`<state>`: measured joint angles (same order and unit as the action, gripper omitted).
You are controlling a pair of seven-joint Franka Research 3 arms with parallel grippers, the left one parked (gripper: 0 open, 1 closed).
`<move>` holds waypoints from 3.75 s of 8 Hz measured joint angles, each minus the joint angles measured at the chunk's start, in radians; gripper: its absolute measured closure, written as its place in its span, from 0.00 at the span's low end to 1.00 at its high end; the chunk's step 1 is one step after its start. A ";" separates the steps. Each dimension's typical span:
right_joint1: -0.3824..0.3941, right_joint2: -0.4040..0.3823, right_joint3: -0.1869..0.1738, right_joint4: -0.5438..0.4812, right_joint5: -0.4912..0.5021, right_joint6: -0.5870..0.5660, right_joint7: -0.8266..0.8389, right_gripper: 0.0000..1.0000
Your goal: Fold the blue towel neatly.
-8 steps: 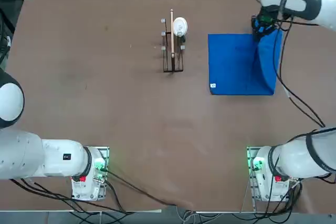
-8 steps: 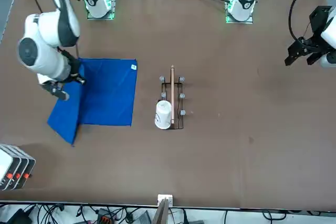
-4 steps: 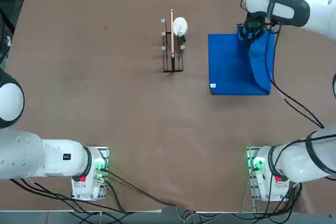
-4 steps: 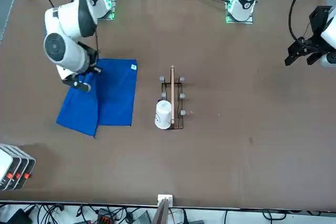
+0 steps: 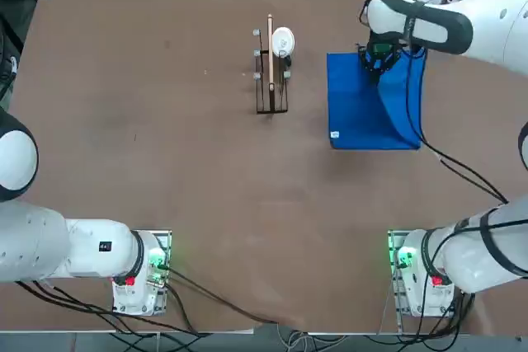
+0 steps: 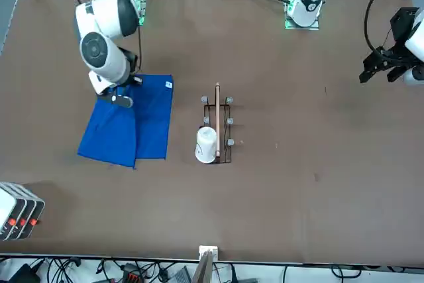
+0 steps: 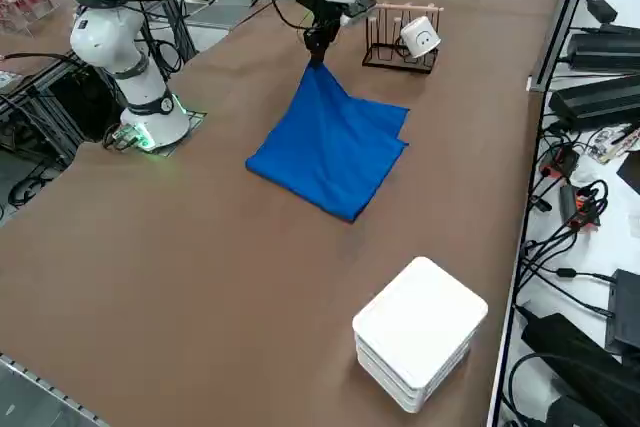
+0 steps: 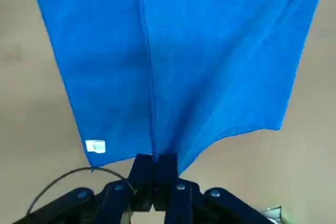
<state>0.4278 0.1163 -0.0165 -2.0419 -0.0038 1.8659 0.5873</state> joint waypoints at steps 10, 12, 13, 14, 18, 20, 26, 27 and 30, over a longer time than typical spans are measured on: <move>0.186 0.094 -0.001 -0.001 0.017 0.027 0.027 0.98; 0.221 0.119 -0.001 -0.001 0.036 0.036 0.030 0.98; 0.243 0.124 0.000 -0.001 0.042 0.037 0.031 0.98; 0.264 0.130 0.000 -0.001 0.042 0.037 0.035 0.98; 0.300 0.179 0.000 -0.001 0.042 0.037 0.045 0.98; 0.307 0.203 0.000 -0.001 0.043 0.050 0.050 0.98; 0.332 0.248 0.000 0.000 0.043 0.113 0.075 0.97; 0.342 0.257 0.000 0.001 0.043 0.117 0.079 0.94; 0.352 0.269 0.000 0.002 0.043 0.119 0.081 0.56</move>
<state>0.7795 0.3850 -0.0167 -2.0398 0.0395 1.9853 0.6685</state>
